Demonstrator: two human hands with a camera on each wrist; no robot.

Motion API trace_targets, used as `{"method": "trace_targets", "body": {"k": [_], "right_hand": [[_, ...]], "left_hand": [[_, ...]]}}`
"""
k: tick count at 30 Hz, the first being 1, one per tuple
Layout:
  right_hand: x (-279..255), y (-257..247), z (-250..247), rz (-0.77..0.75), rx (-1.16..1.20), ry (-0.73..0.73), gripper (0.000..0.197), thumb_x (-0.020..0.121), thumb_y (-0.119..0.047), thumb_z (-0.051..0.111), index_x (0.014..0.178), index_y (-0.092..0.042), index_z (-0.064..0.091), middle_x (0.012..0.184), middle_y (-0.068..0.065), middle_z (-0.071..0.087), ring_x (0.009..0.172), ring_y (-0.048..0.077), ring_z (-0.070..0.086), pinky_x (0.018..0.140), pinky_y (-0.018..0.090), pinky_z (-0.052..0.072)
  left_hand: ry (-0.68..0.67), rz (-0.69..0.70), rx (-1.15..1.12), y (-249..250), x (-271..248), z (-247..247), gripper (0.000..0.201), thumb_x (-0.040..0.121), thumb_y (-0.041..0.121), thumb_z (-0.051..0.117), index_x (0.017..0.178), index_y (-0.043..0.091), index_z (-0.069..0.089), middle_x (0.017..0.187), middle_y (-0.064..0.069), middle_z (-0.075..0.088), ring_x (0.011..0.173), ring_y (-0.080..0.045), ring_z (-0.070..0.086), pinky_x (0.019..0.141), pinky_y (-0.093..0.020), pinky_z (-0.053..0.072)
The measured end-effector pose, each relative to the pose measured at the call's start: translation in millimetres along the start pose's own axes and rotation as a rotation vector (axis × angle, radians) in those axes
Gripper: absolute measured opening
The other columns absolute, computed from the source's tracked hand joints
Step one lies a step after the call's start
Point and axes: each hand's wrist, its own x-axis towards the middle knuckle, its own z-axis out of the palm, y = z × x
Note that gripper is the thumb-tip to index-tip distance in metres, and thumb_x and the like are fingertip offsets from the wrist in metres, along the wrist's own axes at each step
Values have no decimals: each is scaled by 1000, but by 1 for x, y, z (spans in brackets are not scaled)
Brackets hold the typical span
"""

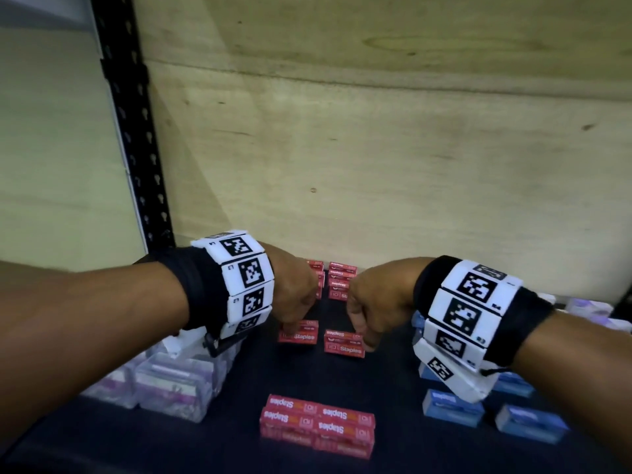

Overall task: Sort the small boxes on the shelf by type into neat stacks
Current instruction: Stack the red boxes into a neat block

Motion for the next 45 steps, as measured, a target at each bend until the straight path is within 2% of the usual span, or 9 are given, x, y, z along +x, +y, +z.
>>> {"method": "trace_targets", "body": {"k": [3,7,10,14,19,25,39,42,45], "right_hand": [[-11,-6,6,-30,41,-28,21,83,-26,76,103,-19,73,106,-3,72,93,13,63,78,28,50],[-26,-13,13,-44,64,-51,16,81,-24,78,97,-22,73,105,-3,72,93,12,63,80,28,51],[-37,-16,21,-41,82,-50,16,80,-25,78,96,-22,75,102,-5,72,95,11,64,83,29,53],[-51,-19,30,-58,107,-26,17,81,-27,78,98,-23,75,85,-14,66,80,3,57,73,24,48],[-66,-21,35,-83,120,-8,20,84,-30,76,102,-23,73,81,-17,63,76,-2,54,73,22,45],[-72,-21,41,-115,119,19,18,86,-28,74,104,-24,71,85,-16,64,75,-3,55,75,22,47],[-72,-22,43,-137,94,6,25,93,-29,65,119,-30,64,92,-17,60,74,-4,51,68,20,41],[-70,-24,42,-142,79,5,26,94,-30,64,120,-31,63,87,-18,56,73,-4,50,65,18,39],[-68,-26,41,-148,59,-10,27,95,-30,63,121,-32,62,83,-20,53,74,-4,49,71,21,42]], "left_hand": [[-44,60,19,5,-9,5,23,93,25,61,114,15,67,108,0,69,92,-16,65,72,-21,44],[-205,59,-96,6,-19,4,19,83,30,75,98,19,74,82,11,67,66,-3,60,52,-14,43],[-221,54,-136,7,-28,8,18,81,29,77,95,18,75,77,12,66,67,-4,61,54,-17,44],[-205,50,-51,14,-41,12,22,81,35,76,98,22,72,73,15,62,64,-1,57,56,-18,45],[-257,97,-45,16,-58,12,23,81,33,75,102,25,70,96,13,69,78,-1,60,71,-21,51],[-326,135,-24,14,-67,12,38,83,14,73,118,23,61,117,3,64,106,-15,61,92,-35,53],[-353,133,-28,20,-66,12,38,92,13,60,122,36,53,122,5,61,111,-14,57,98,-37,49],[-346,135,-33,23,-64,11,37,94,17,59,124,37,51,120,4,61,107,-13,57,89,-30,49],[-348,137,-48,23,-62,11,37,94,19,60,124,38,51,117,6,59,103,-11,56,82,-27,47]]}}
